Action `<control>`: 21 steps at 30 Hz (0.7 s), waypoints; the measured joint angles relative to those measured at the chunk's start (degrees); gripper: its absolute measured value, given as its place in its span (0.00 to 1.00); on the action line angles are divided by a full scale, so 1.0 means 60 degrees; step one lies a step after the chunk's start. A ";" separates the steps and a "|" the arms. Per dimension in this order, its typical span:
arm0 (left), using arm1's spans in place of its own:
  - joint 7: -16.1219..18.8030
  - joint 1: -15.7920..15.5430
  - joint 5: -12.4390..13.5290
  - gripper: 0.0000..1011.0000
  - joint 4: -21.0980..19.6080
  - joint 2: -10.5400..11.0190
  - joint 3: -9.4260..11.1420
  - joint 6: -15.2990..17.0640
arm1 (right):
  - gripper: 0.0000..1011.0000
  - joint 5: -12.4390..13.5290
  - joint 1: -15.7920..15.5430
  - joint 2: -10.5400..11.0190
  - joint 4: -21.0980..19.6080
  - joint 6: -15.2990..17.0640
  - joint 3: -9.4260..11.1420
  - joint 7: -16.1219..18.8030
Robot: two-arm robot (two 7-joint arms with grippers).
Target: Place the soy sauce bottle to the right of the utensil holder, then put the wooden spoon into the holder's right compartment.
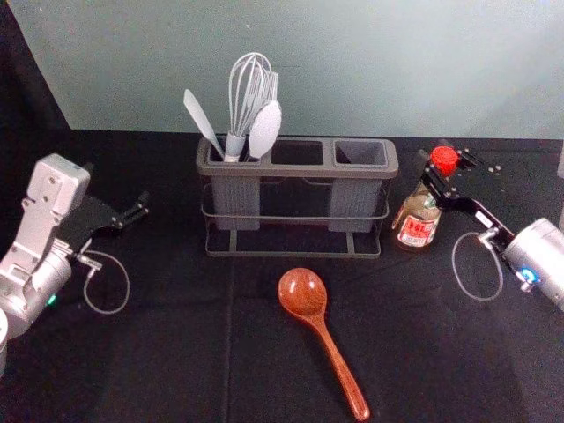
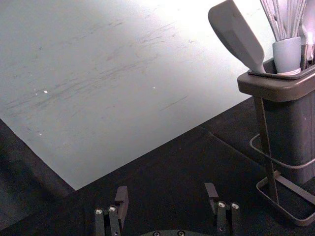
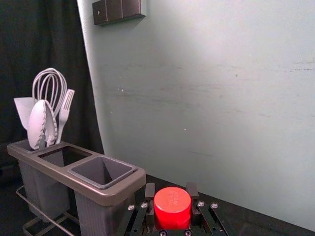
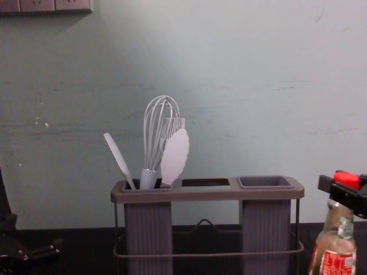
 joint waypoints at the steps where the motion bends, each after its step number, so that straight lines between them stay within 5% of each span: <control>1: 0.0000 0.0000 0.0000 1.00 0.0000 0.0000 0.0000 0.0000 | 0.38 -0.0009 0.0037 -0.0015 0.0053 -0.0003 -0.0018 0.0010; 21: 0.0000 0.0000 0.0000 1.00 0.0000 0.0000 0.0000 0.0000 | 0.38 -0.0048 0.0354 -0.0260 0.0658 -0.0088 -0.0149 0.0034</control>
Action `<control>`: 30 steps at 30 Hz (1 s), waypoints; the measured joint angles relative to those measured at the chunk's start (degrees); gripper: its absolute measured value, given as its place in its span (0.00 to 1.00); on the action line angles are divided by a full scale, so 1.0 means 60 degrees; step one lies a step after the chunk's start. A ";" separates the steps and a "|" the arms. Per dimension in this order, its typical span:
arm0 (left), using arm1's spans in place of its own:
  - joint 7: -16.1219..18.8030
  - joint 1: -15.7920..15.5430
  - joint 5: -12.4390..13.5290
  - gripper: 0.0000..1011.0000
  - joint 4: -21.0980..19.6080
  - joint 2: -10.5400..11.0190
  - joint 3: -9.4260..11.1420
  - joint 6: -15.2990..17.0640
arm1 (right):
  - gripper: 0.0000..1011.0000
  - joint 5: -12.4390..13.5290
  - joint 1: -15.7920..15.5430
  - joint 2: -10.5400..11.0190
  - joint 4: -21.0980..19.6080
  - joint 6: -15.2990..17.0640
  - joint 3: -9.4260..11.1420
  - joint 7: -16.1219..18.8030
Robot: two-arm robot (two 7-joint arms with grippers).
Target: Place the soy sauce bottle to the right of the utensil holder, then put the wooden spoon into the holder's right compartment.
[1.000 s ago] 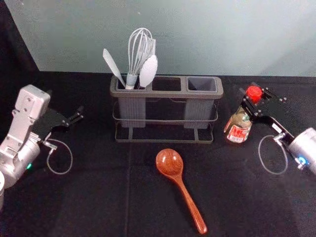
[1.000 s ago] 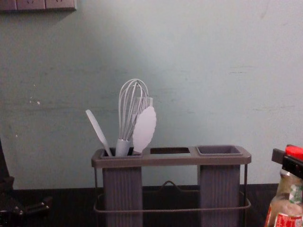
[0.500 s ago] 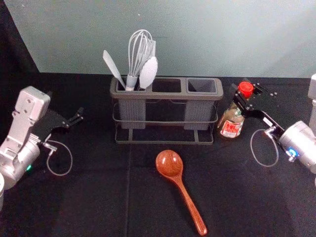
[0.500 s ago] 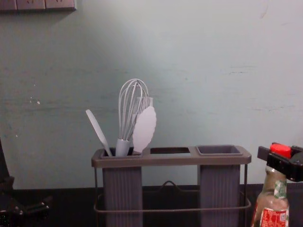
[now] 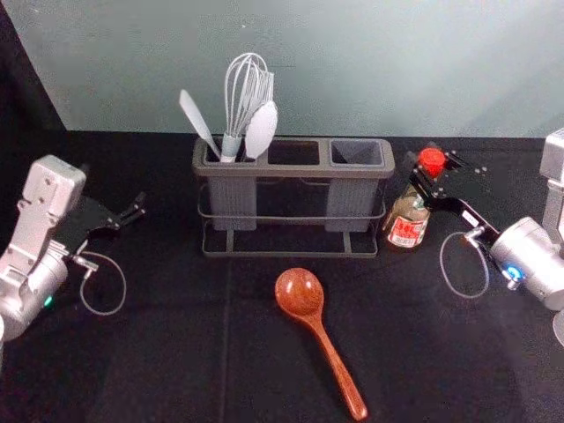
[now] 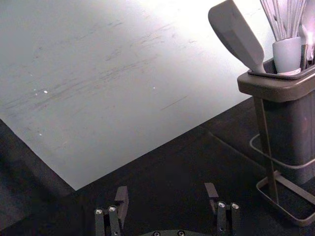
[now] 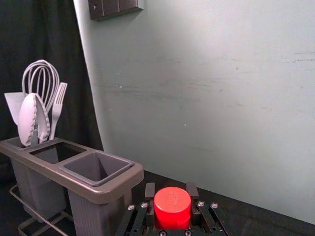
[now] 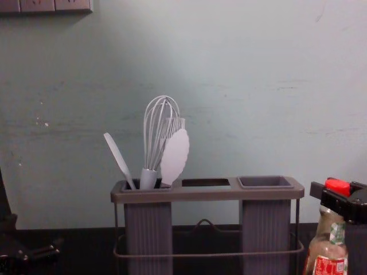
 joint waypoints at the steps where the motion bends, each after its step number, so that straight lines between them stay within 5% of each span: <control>1: 0.0000 0.0000 0.0000 1.00 0.0000 0.0000 0.0000 0.0000 | 0.38 0.0000 0.0000 0.0000 0.0000 0.0000 0.0000 0.0000; 7: 0.0000 0.0000 0.0000 1.00 0.0000 0.0000 0.0000 0.0000 | 0.41 0.0027 -0.0002 -0.0010 0.0011 -0.0018 0.0029 0.0002; 17: 0.0000 0.0000 0.0000 1.00 0.0000 0.0000 0.0001 0.0000 | 0.75 0.0000 -0.0220 0.0142 -0.0537 -0.0071 0.0165 -0.0102; 27: 0.0000 0.0000 0.0000 1.00 0.0000 0.0000 0.0000 0.0000 | 0.99 -0.0568 -0.1085 0.0498 -0.2166 0.0082 0.0473 -0.0808; 30: 0.0000 0.0001 0.0000 1.00 0.0000 -0.0001 0.0000 0.0000 | 0.99 -0.0696 -0.1460 0.0550 -0.2722 0.0307 0.0569 -0.1050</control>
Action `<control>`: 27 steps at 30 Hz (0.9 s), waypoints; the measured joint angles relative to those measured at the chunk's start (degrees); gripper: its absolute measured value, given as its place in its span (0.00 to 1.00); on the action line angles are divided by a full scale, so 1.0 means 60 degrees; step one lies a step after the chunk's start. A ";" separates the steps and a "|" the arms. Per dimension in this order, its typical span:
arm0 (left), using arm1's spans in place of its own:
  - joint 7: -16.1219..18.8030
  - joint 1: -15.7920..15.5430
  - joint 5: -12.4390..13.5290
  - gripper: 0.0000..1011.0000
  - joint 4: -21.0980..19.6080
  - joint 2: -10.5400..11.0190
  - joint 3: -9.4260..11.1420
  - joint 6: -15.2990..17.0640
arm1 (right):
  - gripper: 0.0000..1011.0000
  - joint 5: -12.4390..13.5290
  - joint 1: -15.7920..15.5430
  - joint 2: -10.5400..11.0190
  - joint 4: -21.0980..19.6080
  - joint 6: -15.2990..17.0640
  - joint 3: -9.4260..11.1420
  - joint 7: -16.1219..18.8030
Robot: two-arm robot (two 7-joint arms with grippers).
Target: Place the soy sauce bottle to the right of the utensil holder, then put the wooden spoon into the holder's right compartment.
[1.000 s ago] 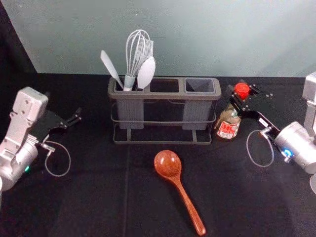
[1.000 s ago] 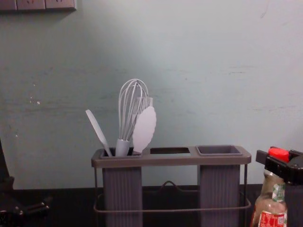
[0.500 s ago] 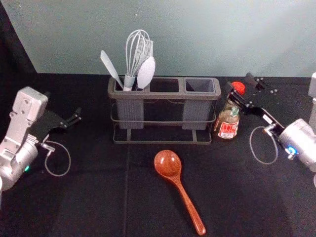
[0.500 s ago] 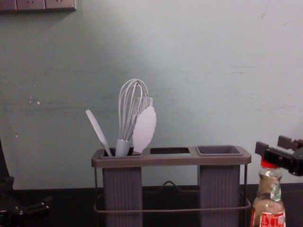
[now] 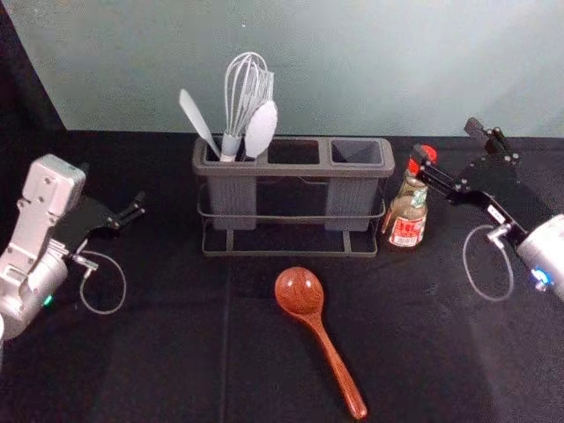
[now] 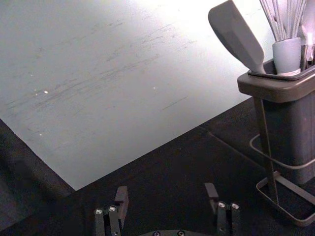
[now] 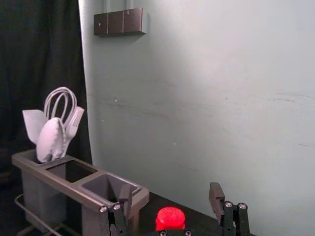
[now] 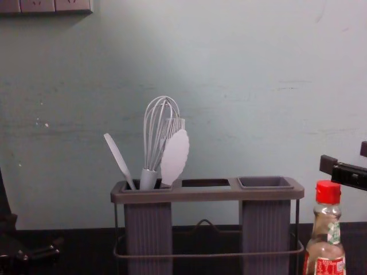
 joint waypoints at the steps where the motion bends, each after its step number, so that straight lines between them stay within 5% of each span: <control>1: 0.0000 -0.0001 0.0000 1.00 0.0000 0.0000 0.0000 0.0000 | 0.99 -0.0042 -0.0107 0.0011 -0.0162 0.0077 0.0022 -0.0065; 15: 0.0000 0.0000 0.0000 1.00 0.0000 0.0000 0.0000 -0.0001 | 0.99 -0.0988 -0.1877 -0.0140 -0.2624 0.1082 -0.0339 -0.0836; 27: 0.0000 0.0000 0.0000 1.00 0.0000 0.0001 0.0000 0.0000 | 0.99 -0.1420 -0.2498 -0.0764 -0.2930 0.1494 -0.0861 -0.1208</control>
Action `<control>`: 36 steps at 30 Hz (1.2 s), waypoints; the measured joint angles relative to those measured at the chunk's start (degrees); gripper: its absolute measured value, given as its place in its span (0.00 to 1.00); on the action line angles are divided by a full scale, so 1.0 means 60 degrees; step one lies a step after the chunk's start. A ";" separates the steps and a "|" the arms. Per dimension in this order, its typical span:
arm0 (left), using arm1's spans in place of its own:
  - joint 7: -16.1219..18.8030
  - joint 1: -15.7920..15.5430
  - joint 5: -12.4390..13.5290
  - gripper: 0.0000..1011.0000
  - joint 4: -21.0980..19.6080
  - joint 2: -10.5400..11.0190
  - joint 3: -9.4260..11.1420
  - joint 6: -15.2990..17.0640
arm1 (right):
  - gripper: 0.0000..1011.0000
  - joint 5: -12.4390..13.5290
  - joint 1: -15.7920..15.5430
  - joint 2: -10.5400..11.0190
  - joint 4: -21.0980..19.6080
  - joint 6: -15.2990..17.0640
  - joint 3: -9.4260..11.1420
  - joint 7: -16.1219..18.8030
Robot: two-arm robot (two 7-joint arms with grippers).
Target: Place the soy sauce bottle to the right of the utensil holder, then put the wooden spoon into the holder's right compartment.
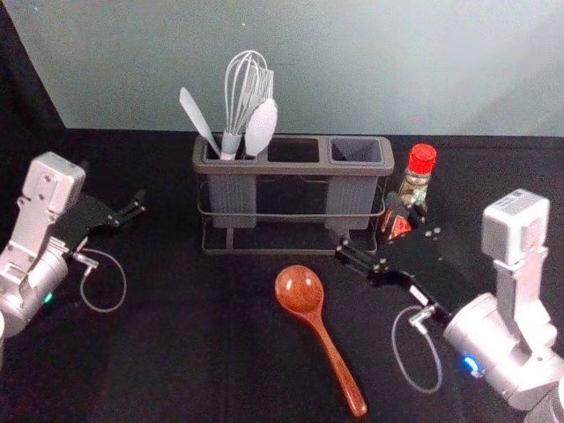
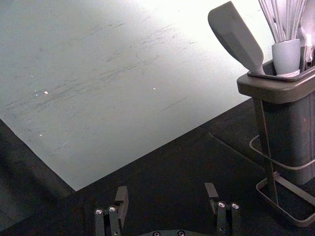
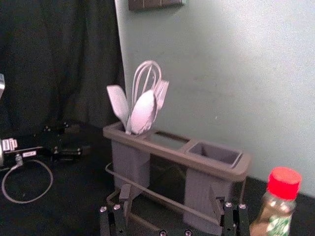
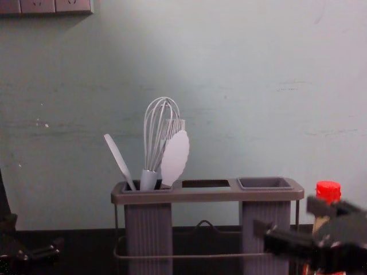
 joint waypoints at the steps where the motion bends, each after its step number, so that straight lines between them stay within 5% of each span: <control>1: 0.0000 0.0000 0.0000 1.00 0.0000 0.0000 -0.0001 0.0000 | 0.99 -0.0035 -0.0029 -0.0091 0.0026 0.0138 -0.0067 -0.0046; 12: -0.0001 -0.0001 0.0000 1.00 0.0000 0.0000 0.0000 0.0000 | 0.99 -0.0675 -0.0047 -0.0417 0.0041 0.1109 -0.0524 -0.0357; 36: 0.0000 0.0000 0.0000 1.00 0.0000 0.0000 -0.0001 0.0000 | 0.99 -0.0808 0.0083 -0.0538 0.0350 0.0968 -0.0671 -0.0150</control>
